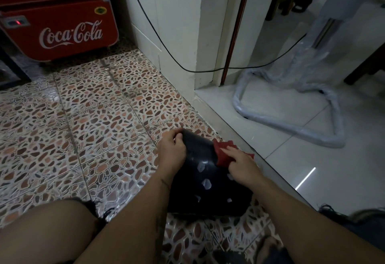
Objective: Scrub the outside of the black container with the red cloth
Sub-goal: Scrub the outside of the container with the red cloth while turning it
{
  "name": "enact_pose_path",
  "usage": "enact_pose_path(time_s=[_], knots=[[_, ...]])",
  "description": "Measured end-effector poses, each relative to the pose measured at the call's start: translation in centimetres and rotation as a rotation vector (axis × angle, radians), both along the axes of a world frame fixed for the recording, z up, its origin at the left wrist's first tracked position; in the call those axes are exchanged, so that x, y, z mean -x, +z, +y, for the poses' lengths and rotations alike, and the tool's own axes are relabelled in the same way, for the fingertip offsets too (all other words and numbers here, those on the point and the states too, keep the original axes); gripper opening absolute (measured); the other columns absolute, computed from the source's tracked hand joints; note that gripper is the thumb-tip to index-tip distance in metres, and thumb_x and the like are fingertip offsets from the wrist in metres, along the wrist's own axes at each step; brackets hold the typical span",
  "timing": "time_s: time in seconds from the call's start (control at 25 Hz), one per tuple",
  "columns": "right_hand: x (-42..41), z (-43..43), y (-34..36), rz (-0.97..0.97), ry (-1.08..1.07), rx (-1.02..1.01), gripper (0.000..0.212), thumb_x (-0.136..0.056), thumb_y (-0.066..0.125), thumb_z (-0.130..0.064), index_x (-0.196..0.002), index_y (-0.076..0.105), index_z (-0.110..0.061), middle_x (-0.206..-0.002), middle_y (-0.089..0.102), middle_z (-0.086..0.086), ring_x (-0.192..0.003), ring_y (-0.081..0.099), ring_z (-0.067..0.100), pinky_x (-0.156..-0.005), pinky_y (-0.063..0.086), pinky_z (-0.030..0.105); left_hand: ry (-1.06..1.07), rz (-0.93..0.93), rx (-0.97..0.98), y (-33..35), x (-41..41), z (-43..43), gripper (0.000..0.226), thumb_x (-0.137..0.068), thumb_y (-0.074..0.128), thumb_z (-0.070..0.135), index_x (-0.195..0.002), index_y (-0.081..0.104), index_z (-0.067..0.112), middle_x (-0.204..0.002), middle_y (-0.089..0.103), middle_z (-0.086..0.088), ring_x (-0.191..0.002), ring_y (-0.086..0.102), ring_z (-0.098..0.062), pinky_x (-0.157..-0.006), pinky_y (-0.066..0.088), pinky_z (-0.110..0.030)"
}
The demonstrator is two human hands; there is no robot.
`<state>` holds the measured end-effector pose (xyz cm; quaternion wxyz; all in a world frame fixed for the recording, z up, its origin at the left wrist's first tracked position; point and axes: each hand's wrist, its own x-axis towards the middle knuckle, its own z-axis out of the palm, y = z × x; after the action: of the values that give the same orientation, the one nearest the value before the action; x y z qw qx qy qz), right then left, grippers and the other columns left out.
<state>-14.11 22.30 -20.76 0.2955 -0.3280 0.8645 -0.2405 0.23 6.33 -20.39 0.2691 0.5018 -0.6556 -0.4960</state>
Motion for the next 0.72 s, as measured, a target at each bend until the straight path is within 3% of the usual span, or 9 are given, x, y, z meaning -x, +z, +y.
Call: enact_pose_path(time_s=[0.12, 0.24, 0.32, 0.4, 0.44, 0.52, 0.6, 0.72], knots=[[-1.5, -0.3, 0.0, 0.035, 0.047, -0.002, 0.076, -0.082, 0.045, -0.003, -0.151, 0.045, -0.033, -0.164, 0.032, -0.006, -0.151, 0.023, 0.022, -0.124, 0.017, 0.045, 0.067, 0.005, -0.046, 0.4, -0.3, 0.8, 0.026, -0.098, 0.049, 0.026, -0.115, 0.069, 0.026, -0.115, 0.069, 0.002, -0.108, 0.062, -0.019, -0.096, 0.049, -0.036], [-5.0, -1.3, 0.9, 0.057, 0.175, 0.121, 0.068, -0.089, 0.046, -0.005, -0.152, 0.043, -0.031, -0.166, 0.027, -0.01, -0.153, 0.015, 0.016, -0.125, 0.009, 0.035, 0.123, -0.005, -0.041, 0.8, -0.7, 1.3, 0.023, -0.098, 0.051, 0.025, -0.112, 0.069, 0.026, -0.108, 0.07, 0.005, -0.102, 0.064, -0.018, -0.089, 0.049, -0.031], [-7.1, -1.4, 1.4, 0.123, 0.306, 0.14, 0.066, -0.095, 0.049, -0.017, -0.155, 0.035, -0.038, -0.168, 0.017, -0.014, -0.153, 0.009, 0.016, -0.125, 0.01, 0.041, 0.147, -0.031, 0.021, 1.3, -0.8, 1.7, 0.023, -0.098, 0.051, 0.02, -0.11, 0.071, 0.023, -0.101, 0.068, 0.006, -0.099, 0.063, -0.018, -0.083, 0.043, -0.026], [-7.7, -0.8, 0.9, 0.201, 0.355, 0.026, 0.07, -0.098, 0.048, -0.036, -0.158, 0.013, -0.046, -0.17, -0.002, -0.011, -0.155, -0.004, 0.019, -0.124, 0.004, 0.05, 0.123, -0.055, 0.103, 1.8, -1.0, 2.2, 0.025, -0.098, 0.05, 0.016, -0.111, 0.071, 0.019, -0.099, 0.065, 0.007, -0.102, 0.063, -0.02, -0.084, 0.041, -0.026], [-7.5, -0.3, 0.3, 0.222, 0.331, -0.06, 0.074, -0.098, 0.044, -0.044, -0.158, 0.001, -0.047, -0.17, -0.013, -0.008, -0.154, -0.011, 0.022, -0.123, -0.001, 0.052, 0.063, -0.086, 0.169, 1.7, -1.3, 2.3, 0.026, -0.098, 0.05, 0.014, -0.115, 0.07, 0.017, -0.104, 0.065, 0.006, -0.108, 0.062, -0.021, -0.088, 0.042, -0.028], [-6.3, 0.7, -0.8, 0.216, 0.247, -0.191, 0.077, -0.099, 0.036, -0.053, -0.155, -0.015, -0.047, -0.167, -0.026, -0.004, -0.153, -0.021, 0.027, -0.121, -0.01, 0.056, -0.153, -0.217, 0.329, 0.9, -2.4, 2.3, 0.035, -0.098, 0.049, 0.017, -0.13, 0.063, 0.017, -0.134, 0.061, 0.004, -0.129, 0.052, -0.02, -0.106, 0.04, -0.034], [-4.5, 1.3, -1.3, 0.157, 0.175, -0.257, 0.075, -0.099, 0.032, -0.055, -0.154, -0.018, -0.046, -0.166, -0.027, -0.002, -0.152, -0.024, 0.028, -0.119, -0.013, 0.06, -0.342, -0.336, 0.434, 0.2, -4.1, 1.8, 0.048, -0.1, 0.044, 0.025, -0.148, 0.047, 0.02, -0.158, 0.041, 0.007, -0.144, 0.037, -0.015, -0.118, 0.031, -0.04], [-2.8, 1.2, -0.8, 0.043, 0.078, -0.298, 0.071, -0.1, 0.028, -0.051, -0.156, -0.014, -0.044, -0.167, -0.024, 0.0, -0.152, -0.025, 0.028, -0.119, -0.012, 0.061, -0.451, -0.413, 0.489, -0.1, -5.4, 1.9, 0.056, -0.103, 0.038, 0.03, -0.158, 0.027, 0.023, -0.167, 0.022, 0.007, -0.15, 0.025, -0.015, -0.121, 0.026, -0.042]])
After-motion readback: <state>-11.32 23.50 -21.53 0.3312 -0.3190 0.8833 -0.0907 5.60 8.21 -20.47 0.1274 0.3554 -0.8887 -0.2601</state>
